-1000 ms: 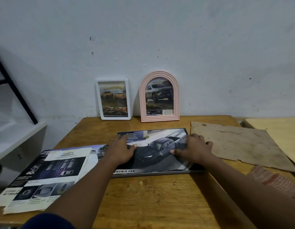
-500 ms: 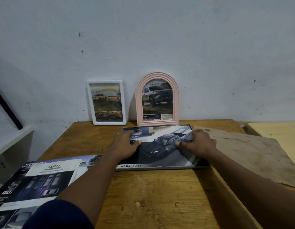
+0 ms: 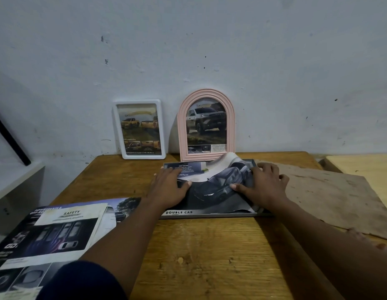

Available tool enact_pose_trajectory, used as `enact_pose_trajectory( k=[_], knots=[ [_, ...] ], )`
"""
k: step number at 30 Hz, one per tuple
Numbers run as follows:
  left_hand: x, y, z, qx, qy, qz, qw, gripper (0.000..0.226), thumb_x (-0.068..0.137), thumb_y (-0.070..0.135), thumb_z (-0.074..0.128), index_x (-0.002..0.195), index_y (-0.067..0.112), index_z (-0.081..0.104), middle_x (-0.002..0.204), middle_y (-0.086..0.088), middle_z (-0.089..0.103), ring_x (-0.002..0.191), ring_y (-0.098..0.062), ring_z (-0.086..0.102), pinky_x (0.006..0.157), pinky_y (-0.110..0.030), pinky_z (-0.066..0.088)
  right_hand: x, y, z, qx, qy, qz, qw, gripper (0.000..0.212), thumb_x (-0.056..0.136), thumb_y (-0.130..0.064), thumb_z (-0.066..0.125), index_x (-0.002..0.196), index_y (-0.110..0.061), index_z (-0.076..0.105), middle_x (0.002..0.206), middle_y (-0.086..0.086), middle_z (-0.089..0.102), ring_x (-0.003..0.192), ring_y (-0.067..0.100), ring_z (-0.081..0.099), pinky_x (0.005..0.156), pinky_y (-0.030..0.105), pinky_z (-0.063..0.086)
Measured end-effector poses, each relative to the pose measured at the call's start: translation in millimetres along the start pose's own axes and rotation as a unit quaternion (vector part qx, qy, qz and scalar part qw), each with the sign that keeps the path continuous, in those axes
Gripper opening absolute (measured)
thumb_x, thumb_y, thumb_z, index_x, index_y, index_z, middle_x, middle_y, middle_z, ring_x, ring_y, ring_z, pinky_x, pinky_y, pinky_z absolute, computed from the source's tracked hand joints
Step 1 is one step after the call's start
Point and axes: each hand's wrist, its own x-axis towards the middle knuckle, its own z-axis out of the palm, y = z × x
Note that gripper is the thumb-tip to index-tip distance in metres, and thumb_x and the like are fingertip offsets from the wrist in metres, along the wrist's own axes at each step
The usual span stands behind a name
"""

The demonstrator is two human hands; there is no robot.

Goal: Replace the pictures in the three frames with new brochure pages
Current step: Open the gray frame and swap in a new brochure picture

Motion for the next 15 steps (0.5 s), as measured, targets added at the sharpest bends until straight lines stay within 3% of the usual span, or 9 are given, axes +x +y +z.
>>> enact_pose_trajectory(
  k=[3, 7, 9, 15],
  knots=[
    [-1, 2, -4, -0.003, 0.006, 0.005, 1.000, 0.065, 0.095, 0.056, 0.057, 0.151, 0.025, 0.042, 0.156, -0.005, 0.044, 0.149, -0.028, 0.029, 0.121, -0.054, 0.024, -5, -6, -7, 0.020, 0.048, -0.035, 0.998, 0.068, 0.083, -0.070, 0.057, 0.137, -0.030, 0.045, 0.141, 0.001, 0.050, 0.133, 0.025, 0.039, 0.104, 0.050, 0.028],
    [-7, 4, -15, -0.026, 0.004, 0.001, 1.000, 0.068, 0.096, 0.056, 0.055, 0.154, 0.026, 0.038, 0.161, -0.004, 0.037, 0.151, -0.029, 0.025, 0.121, -0.054, 0.025, -14, -15, -30, 0.230, 0.039, -0.048, 0.971, 0.060, 0.087, -0.041, 0.073, 0.138, -0.029, 0.045, 0.126, 0.002, 0.065, 0.114, 0.026, 0.061, 0.093, 0.045, 0.049],
    [-14, 6, -22, -0.044, 0.000, 0.000, 0.999, 0.069, 0.095, 0.057, 0.056, 0.154, 0.026, 0.038, 0.161, -0.002, 0.037, 0.150, -0.028, 0.027, 0.119, -0.055, 0.030, -23, -15, -46, 0.295, 0.050, -0.052, 0.953, 0.058, 0.086, -0.033, 0.076, 0.136, -0.028, 0.047, 0.120, 0.006, 0.065, 0.105, 0.024, 0.062, 0.083, 0.038, 0.055],
    [-49, 24, -46, -0.084, -0.013, 0.020, 0.996, 0.070, 0.092, 0.057, 0.059, 0.152, 0.027, 0.039, 0.154, -0.002, 0.042, 0.140, -0.026, 0.040, 0.111, -0.053, 0.040, -51, -11, -91, 0.368, 0.110, -0.049, 0.922, 0.053, 0.086, -0.028, 0.077, 0.134, -0.026, 0.054, 0.121, 0.007, 0.060, 0.101, 0.019, 0.056, 0.061, 0.017, 0.047]
  ],
)
